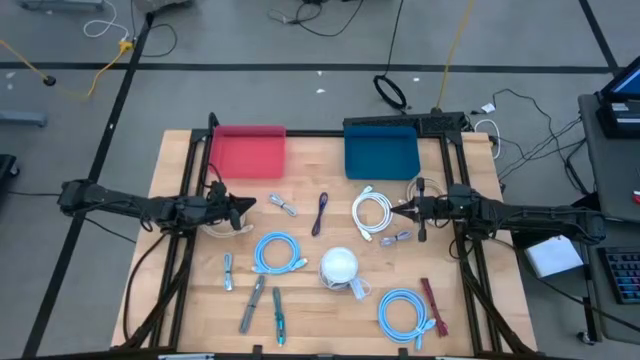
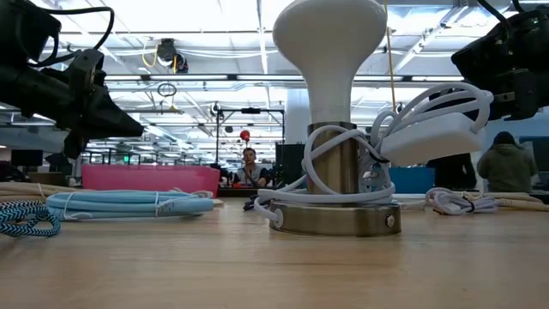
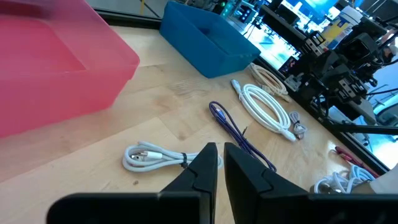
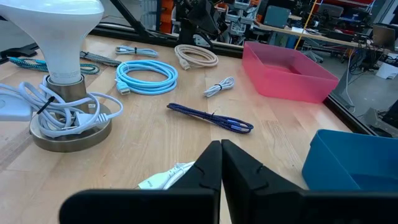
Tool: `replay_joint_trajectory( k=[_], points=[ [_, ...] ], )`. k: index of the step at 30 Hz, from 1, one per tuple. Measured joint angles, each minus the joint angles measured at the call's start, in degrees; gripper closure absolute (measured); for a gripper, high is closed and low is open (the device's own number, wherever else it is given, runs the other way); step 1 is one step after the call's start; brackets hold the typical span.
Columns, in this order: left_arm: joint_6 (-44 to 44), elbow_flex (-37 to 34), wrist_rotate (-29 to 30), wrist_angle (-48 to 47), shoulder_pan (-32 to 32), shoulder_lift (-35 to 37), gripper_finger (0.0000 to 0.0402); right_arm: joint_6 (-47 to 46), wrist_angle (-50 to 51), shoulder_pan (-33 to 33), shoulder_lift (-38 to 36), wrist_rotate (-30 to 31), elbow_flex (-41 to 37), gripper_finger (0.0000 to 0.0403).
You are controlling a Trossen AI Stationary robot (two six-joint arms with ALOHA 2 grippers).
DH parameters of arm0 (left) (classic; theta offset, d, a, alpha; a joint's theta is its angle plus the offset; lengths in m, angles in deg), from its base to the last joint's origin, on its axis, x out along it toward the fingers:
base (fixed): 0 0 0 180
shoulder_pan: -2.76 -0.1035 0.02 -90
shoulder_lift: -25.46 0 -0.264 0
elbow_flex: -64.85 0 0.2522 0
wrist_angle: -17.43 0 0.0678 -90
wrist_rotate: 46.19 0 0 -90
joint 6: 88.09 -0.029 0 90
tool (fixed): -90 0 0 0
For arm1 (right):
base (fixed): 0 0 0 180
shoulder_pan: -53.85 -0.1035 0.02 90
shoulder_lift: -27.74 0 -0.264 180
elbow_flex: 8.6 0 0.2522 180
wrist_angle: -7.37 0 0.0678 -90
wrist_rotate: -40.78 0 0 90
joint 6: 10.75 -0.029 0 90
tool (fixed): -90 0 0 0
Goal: Pick & Place USB Port
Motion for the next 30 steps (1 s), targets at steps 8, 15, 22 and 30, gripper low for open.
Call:
replay_joint_trajectory(
  k=[8, 15, 22, 30],
  points=[
    [0.00, 0.00, 0.00, -0.01, -0.01, 0.00, 0.0371, 0.00, 0.01, 0.00, -0.01, 0.00, -0.01, 0.0403],
    [0.00, 0.02, -0.02, 0.00, 0.00, 0.00, 0.0371, -15.71, -5.35, -0.16, 0.29, -0.28, 0.00, 0.0403],
    [0.00, 0.00, 0.00, -0.01, -0.01, 0.00, 0.0371, -77.92, -25.73, -1.05, 0.92, 6.46, -0.02, 0.0403],
    [0.00, 0.02, 0.00, -0.01, -0.01, 0.00, 0.0371, -89.06, -41.06, -1.00, 1.01, 20.35, -0.02, 0.0403]
  ],
)
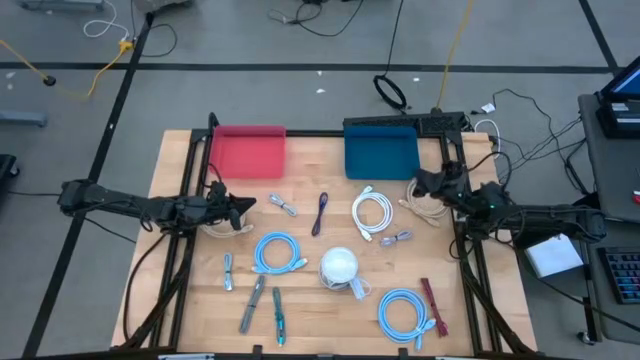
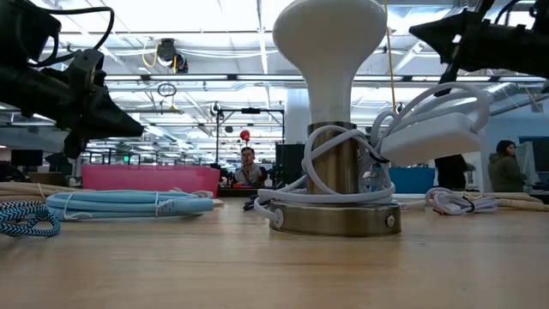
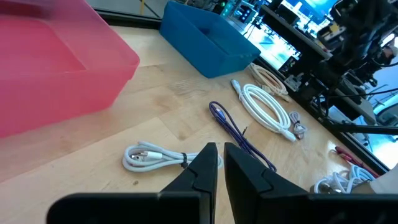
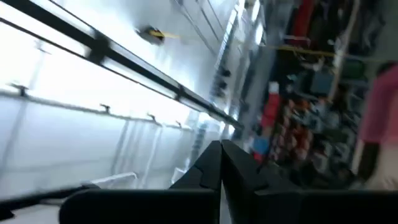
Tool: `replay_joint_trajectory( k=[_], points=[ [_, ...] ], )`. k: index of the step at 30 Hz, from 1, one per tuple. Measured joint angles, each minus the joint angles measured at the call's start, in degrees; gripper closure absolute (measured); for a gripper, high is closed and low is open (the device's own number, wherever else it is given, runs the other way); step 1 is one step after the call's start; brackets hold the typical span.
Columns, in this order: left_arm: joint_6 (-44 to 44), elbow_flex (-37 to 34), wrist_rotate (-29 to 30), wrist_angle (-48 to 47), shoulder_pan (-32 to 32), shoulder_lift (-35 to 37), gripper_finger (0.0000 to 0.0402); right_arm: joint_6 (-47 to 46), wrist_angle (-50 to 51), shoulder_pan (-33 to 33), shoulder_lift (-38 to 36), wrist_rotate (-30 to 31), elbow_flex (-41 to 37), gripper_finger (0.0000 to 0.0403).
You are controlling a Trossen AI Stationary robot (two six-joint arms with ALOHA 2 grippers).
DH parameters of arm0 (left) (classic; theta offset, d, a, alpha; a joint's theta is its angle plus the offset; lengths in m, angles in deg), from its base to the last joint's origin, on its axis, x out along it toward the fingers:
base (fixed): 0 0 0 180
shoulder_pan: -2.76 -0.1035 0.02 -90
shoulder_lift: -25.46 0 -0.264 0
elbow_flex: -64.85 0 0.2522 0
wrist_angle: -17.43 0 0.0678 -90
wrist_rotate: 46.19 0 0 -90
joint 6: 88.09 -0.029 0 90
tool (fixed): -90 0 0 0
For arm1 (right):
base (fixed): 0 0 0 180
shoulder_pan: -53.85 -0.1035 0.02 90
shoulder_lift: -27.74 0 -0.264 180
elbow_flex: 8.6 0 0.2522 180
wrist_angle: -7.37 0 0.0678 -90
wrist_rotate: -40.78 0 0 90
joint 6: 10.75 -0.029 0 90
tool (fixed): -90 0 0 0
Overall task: Pick & Place USB Port
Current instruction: Put the light blue USB cable into the pink bin
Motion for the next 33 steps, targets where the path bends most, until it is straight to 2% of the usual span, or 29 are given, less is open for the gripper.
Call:
replay_joint_trajectory(
  k=[6, 14, 17, 24, 26, 29, 33],
  points=[
    [0.00, -0.02, 0.00, 0.01, 0.00, 0.00, 0.0371, -0.20, -3.50, 0.04, 0.02, 5.71, 0.00, 0.0403],
    [-0.01, -0.02, 0.31, 0.14, 0.00, 0.00, 0.0371, 0.92, -8.16, 0.04, 0.00, 20.70, 0.00, 0.0403],
    [1.33, -0.04, 8.84, 3.79, -0.01, -0.07, 0.0371, 1.37, -7.44, 0.04, 0.00, 24.19, 0.00, 0.0403],
    [27.81, -0.02, 27.84, 21.19, -1.40, 0.02, 0.0371, 10.71, -6.89, 0.04, 0.02, 25.13, 0.00, 0.0403],
    [31.61, -0.02, 32.46, 27.69, -2.06, 0.01, 0.0371, 12.51, -6.92, 0.04, 0.02, 25.52, 0.00, 0.0403],
    [30.88, -0.02, 39.50, 36.26, -2.96, 0.02, 0.0371, 13.04, -6.82, 0.04, 0.02, 26.46, 0.00, 0.0403],
    [24.16, -0.02, 43.39, 46.95, -5.46, 0.02, 0.0371, 13.02, -6.70, 0.17, 0.02, 27.67, 0.00, 0.0403]
  ],
)
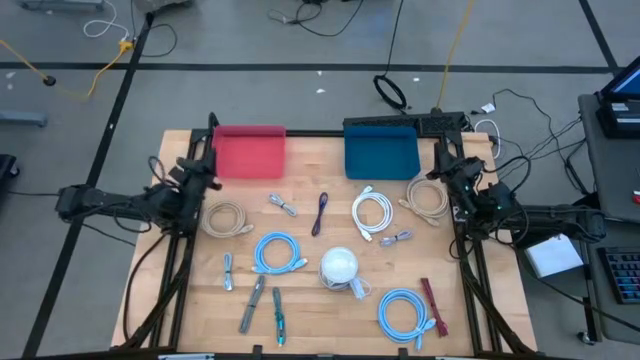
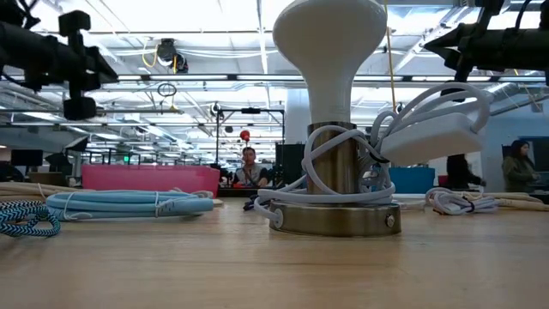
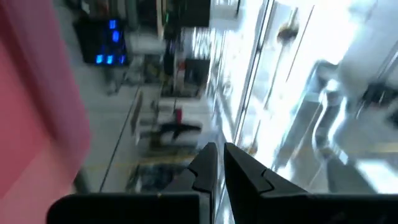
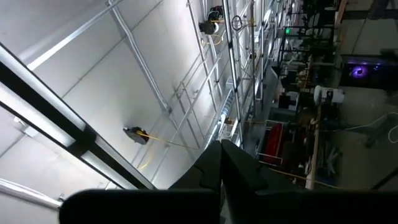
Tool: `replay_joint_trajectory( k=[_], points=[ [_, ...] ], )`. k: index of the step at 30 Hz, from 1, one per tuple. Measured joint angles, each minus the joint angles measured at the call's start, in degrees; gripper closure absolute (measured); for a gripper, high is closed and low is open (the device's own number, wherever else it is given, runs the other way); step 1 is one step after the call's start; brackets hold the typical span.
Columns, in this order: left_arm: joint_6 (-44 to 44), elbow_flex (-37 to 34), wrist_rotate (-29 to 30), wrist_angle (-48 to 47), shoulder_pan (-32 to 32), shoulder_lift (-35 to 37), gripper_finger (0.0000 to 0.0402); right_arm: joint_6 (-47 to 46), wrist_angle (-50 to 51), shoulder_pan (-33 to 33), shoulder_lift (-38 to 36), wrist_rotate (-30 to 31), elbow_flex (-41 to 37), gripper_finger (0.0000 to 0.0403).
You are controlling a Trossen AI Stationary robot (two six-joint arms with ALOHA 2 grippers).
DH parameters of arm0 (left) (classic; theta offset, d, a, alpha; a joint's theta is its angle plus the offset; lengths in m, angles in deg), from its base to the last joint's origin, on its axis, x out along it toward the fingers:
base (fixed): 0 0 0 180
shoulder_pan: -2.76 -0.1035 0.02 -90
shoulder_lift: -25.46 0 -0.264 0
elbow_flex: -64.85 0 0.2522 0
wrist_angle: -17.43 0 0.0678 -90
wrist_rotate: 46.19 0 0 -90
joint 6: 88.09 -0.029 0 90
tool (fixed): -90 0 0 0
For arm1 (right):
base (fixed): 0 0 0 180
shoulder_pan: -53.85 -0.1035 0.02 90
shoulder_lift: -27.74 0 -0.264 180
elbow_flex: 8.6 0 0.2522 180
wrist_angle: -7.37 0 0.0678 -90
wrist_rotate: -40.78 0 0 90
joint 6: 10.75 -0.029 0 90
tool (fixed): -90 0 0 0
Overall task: Pick & Place USB Port
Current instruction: Put the light blue USB cable into the pink bin
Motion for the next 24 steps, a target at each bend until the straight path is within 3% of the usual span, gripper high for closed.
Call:
replay_joint_trajectory(
  k=[3, 7, 12, 14, 16, 20, 22, 24],
  points=[
    [-6.70, 0.12, -8.17, 7.16, -2.93, -0.02, 0.0371, 0.77, 0.60, 0.00, -0.02, 0.04, 0.00, 0.0403],
    [-15.18, 3.72, -28.21, 12.10, -6.47, -0.02, 0.0371, 3.72, 1.07, 0.00, 0.00, 0.06, 0.00, 0.0403],
    [-19.50, 17.34, -50.90, 6.30, -9.56, -0.04, 0.0371, 5.45, 1.07, 0.02, -0.02, 2.52, 0.00, 0.0403],
    [-22.38, 26.84, -58.11, -6.80, -10.50, -0.07, 0.0371, 6.19, 1.09, 0.04, 0.00, 3.48, 0.00, 0.0403],
    [-27.71, 39.21, -63.15, -29.14, -11.15, -1.25, 0.0371, 7.17, 1.09, 0.08, -0.01, 4.59, 0.00, 0.0403],
    [-41.38, 64.57, -63.71, -76.18, -11.38, -11.38, 0.0371, 8.77, 1.07, 0.09, -0.02, 4.71, 0.00, 0.0403],
    [-45.11, 72.80, -63.48, -89.25, -11.32, -17.41, 0.0371, 8.96, 1.07, 0.09, 0.00, 4.63, 0.00, 0.0403],
    [-45.55, 78.22, -63.54, -96.20, -11.21, -22.46, 0.0371, 8.98, 1.07, 0.09, -0.02, 4.52, 0.00, 0.0403]
  ],
)
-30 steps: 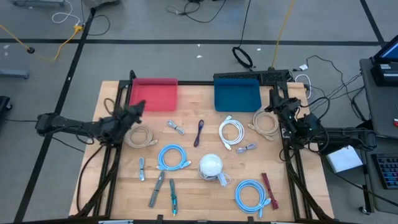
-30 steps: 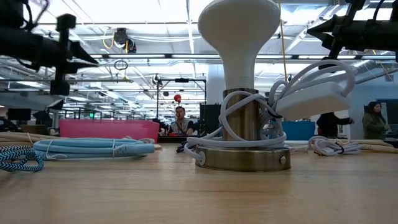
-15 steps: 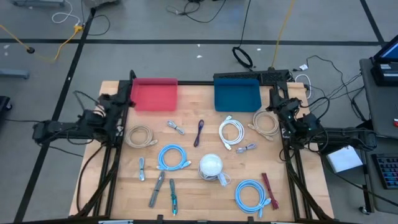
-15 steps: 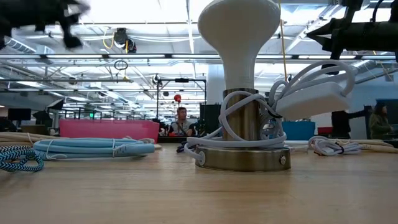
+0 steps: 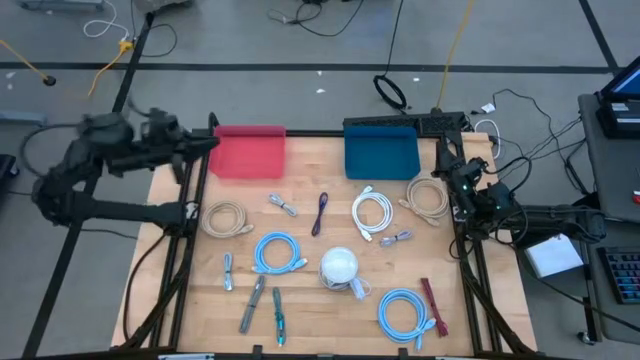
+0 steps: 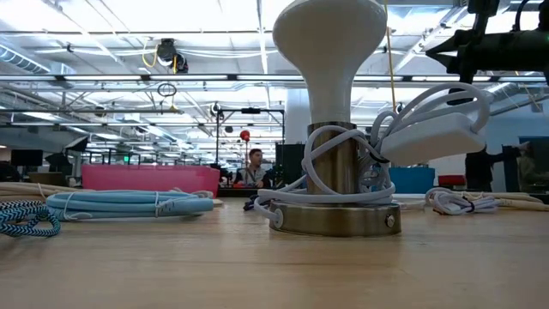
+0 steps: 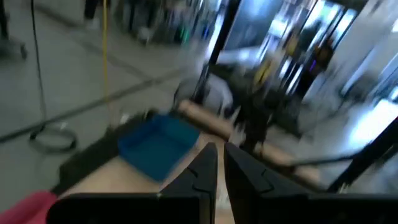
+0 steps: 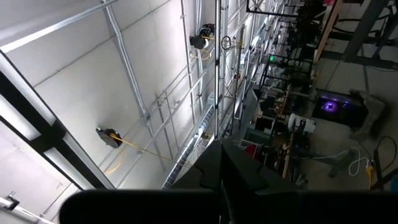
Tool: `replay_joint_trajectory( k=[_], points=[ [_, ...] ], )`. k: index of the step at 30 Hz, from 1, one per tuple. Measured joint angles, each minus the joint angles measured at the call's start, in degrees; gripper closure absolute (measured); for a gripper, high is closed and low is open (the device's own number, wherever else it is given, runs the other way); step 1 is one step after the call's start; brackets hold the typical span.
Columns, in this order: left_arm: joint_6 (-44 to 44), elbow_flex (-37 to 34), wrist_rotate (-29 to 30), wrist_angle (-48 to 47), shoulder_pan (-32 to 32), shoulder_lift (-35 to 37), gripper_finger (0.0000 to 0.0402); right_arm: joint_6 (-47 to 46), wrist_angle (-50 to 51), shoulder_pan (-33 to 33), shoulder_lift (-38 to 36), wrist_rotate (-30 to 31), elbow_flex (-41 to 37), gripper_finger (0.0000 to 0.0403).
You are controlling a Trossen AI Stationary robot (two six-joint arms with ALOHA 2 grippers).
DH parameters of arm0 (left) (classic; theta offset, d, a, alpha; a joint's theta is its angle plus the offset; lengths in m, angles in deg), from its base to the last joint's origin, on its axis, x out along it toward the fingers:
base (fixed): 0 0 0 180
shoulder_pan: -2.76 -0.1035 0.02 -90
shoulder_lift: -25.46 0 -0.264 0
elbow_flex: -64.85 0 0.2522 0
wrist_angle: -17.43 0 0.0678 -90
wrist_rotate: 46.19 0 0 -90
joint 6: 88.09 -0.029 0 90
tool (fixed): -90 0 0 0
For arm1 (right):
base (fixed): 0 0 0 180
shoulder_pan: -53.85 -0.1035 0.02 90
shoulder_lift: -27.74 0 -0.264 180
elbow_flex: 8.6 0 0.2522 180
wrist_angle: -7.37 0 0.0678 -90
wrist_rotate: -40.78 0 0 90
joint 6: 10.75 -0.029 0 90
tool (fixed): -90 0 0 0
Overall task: Pick & Place USB Port
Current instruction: Put the light blue USB cable into the pink bin
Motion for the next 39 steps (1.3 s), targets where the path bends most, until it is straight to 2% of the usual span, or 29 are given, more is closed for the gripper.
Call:
replay_joint_trajectory(
  k=[2, 4, 5, 8, 10, 12, 16, 19, 22, 27, 31, 36, 39],
  points=[
    [-0.56, 3.23, -2.36, -4.23, -0.05, -3.83, 0.0371, 0.03, 0.00, 0.00, 0.02, -0.68, 0.00, 0.0403],
    [-3.96, 4.52, -6.21, -10.88, -0.10, -7.37, 0.0371, 1.75, 0.00, 0.00, 0.00, -3.78, 0.00, 0.0403],
    [-5.09, 4.72, -6.19, -14.83, -0.10, -9.10, 0.0371, 3.14, 0.02, 0.00, 0.02, -6.06, 0.00, 0.0403],
    [-5.72, 4.67, -0.96, -29.45, -0.58, -15.51, 0.0371, 10.72, -0.05, 0.00, 0.02, -15.77, 1.64, 0.0402],
    [-5.81, 4.51, 1.13, -35.16, -0.86, -20.31, 0.0371, 19.55, 2.41, 0.00, 0.34, -25.19, 5.02, 0.0396],
    [-6.50, 4.48, 0.79, -36.74, -0.87, -23.74, 0.0371, 26.87, 8.71, -0.04, 1.60, -31.84, 12.54, 0.0382],
    [-8.95, 4.64, -1.48, -31.76, -0.54, -27.14, 0.0371, 38.14, 29.77, -0.20, 5.25, -38.35, 31.22, 0.0327],
    [-8.48, 4.63, -2.74, -25.75, -0.45, -28.73, 0.0371, 41.49, 51.85, -1.69, 11.66, -39.49, 45.21, 0.0270],
    [-4.74, 4.64, -0.89, -21.85, -0.68, -28.53, 0.0371, 44.52, 71.58, -3.80, 18.98, -40.38, 56.73, 0.0212],
    [3.51, 4.64, -0.30, -20.52, -2.81, -28.54, 0.0371, 44.76, 90.65, -6.54, 30.95, -35.79, 65.92, 0.0149],
    [7.72, 4.64, 1.26, -24.27, -4.41, -28.55, 0.0371, 46.28, 95.93, -8.21, 39.10, -34.45, 66.36, 0.0133],
    [6.05, 3.84, 3.58, -26.17, -5.23, -28.53, 0.0371, 46.25, 93.24, -9.86, 47.35, -35.75, 66.10, 0.0138],
    [-1.05, 1.06, -2.83, -25.65, -5.19, -28.53, 0.0371, 46.64, 88.05, -10.82, 50.27, -37.79, 66.10, 0.0146]
  ],
)
